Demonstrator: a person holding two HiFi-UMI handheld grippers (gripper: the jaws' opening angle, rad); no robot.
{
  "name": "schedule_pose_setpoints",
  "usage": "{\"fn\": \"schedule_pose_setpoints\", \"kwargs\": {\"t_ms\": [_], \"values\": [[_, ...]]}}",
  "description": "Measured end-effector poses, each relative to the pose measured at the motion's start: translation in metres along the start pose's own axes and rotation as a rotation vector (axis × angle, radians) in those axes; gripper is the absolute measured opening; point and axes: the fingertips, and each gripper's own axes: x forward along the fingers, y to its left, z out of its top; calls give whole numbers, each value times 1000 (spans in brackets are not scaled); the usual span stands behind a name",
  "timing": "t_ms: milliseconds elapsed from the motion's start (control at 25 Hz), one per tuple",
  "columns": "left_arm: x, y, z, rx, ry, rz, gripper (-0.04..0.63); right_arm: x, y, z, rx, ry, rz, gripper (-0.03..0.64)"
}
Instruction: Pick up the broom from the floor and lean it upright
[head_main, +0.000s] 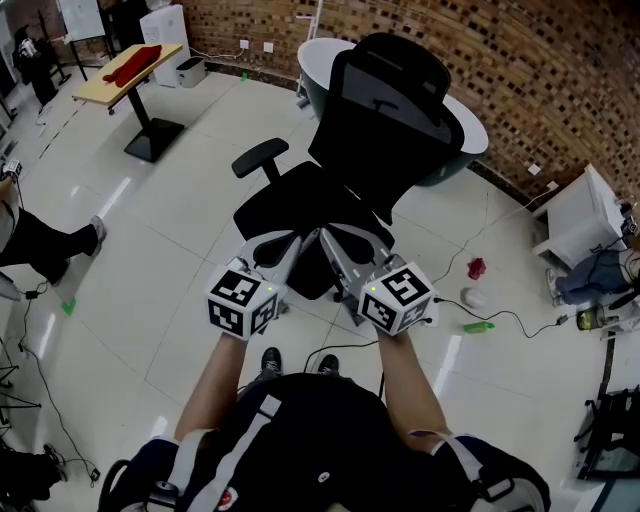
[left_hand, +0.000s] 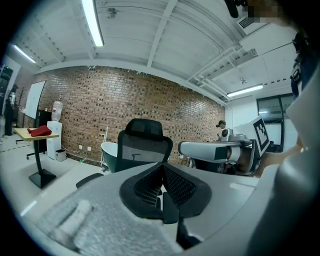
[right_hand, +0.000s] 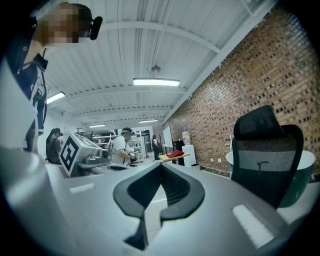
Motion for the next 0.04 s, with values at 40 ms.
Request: {"fn": "schedule_pose_setpoints", "kwargs": {"t_ms": [40], "values": [[0, 1, 0, 1, 0, 0, 2, 0, 0, 0, -1, 0, 1, 3]]}}
